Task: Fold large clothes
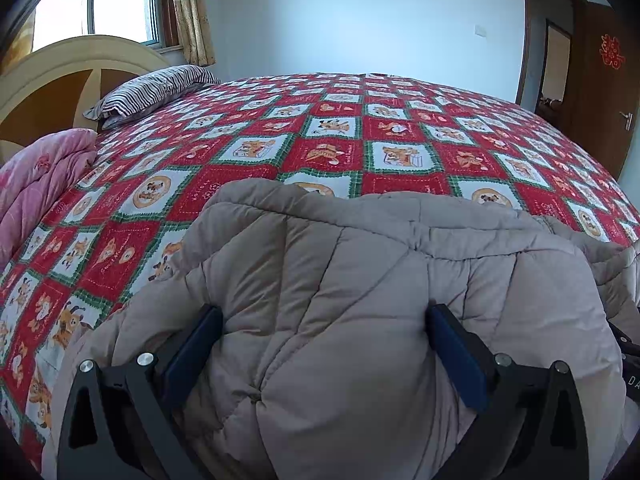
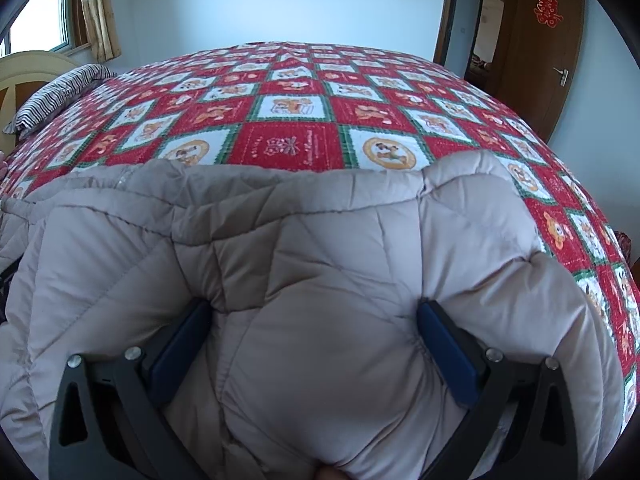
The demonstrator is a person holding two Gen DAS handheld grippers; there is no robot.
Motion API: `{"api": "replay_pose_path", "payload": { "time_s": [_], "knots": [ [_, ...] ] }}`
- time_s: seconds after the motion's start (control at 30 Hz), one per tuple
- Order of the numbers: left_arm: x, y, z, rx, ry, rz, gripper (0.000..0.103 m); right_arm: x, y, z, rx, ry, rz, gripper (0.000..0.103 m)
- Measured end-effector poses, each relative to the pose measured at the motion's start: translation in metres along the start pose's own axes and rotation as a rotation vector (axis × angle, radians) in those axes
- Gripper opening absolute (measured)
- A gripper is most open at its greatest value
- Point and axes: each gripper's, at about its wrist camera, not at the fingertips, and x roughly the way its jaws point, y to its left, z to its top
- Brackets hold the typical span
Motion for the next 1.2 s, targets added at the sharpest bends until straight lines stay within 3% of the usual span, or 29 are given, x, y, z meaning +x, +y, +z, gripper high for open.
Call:
{"api": "replay_pose_path", "payload": {
  "time_s": [0.1,0.2,0.27,0.37,0.47,0.53,0.67,0.83,0.93,1.07,1.2],
  "knots": [
    [0.0,-0.001,0.006,0.019,0.05,-0.002,0.102,0.001,0.001,0.001,-0.006,0.031,-0.01,0.103],
    [-0.025,0.008,0.014,0.004,0.096,-0.021,0.102,0.0,0.003,0.006,-0.028,0.054,-0.018,0.103],
    [-0.056,0.017,0.016,-0.011,0.032,-0.036,0.102,-0.014,0.003,0.009,-0.039,0.055,-0.044,0.103],
    [-0.092,0.031,0.006,-0.027,-0.07,-0.012,0.102,-0.064,0.01,0.005,0.009,-0.073,-0.021,0.103],
    [-0.08,0.034,-0.011,-0.034,-0.034,0.001,0.102,-0.087,0.026,-0.002,0.013,-0.116,0.026,0.103],
    [-0.062,0.032,-0.023,-0.017,0.011,0.042,0.102,-0.082,0.042,-0.009,-0.027,-0.088,0.029,0.103],
    [-0.054,0.028,-0.038,-0.014,-0.05,0.078,0.102,-0.051,0.058,-0.025,-0.1,-0.014,0.006,0.103],
    [-0.046,0.026,-0.039,-0.036,-0.046,0.083,0.102,-0.039,0.067,-0.032,-0.137,-0.028,-0.032,0.103],
    [-0.043,0.028,-0.037,-0.046,-0.012,0.058,0.102,-0.034,0.068,-0.031,-0.14,-0.011,-0.024,0.103],
    [-0.05,0.044,-0.028,-0.052,0.112,-0.057,0.102,-0.042,0.063,-0.03,-0.135,-0.007,-0.008,0.103],
    [-0.112,0.074,-0.046,-0.128,0.046,-0.073,0.102,-0.096,0.053,-0.047,-0.097,-0.058,0.024,0.103]
  ]
}}
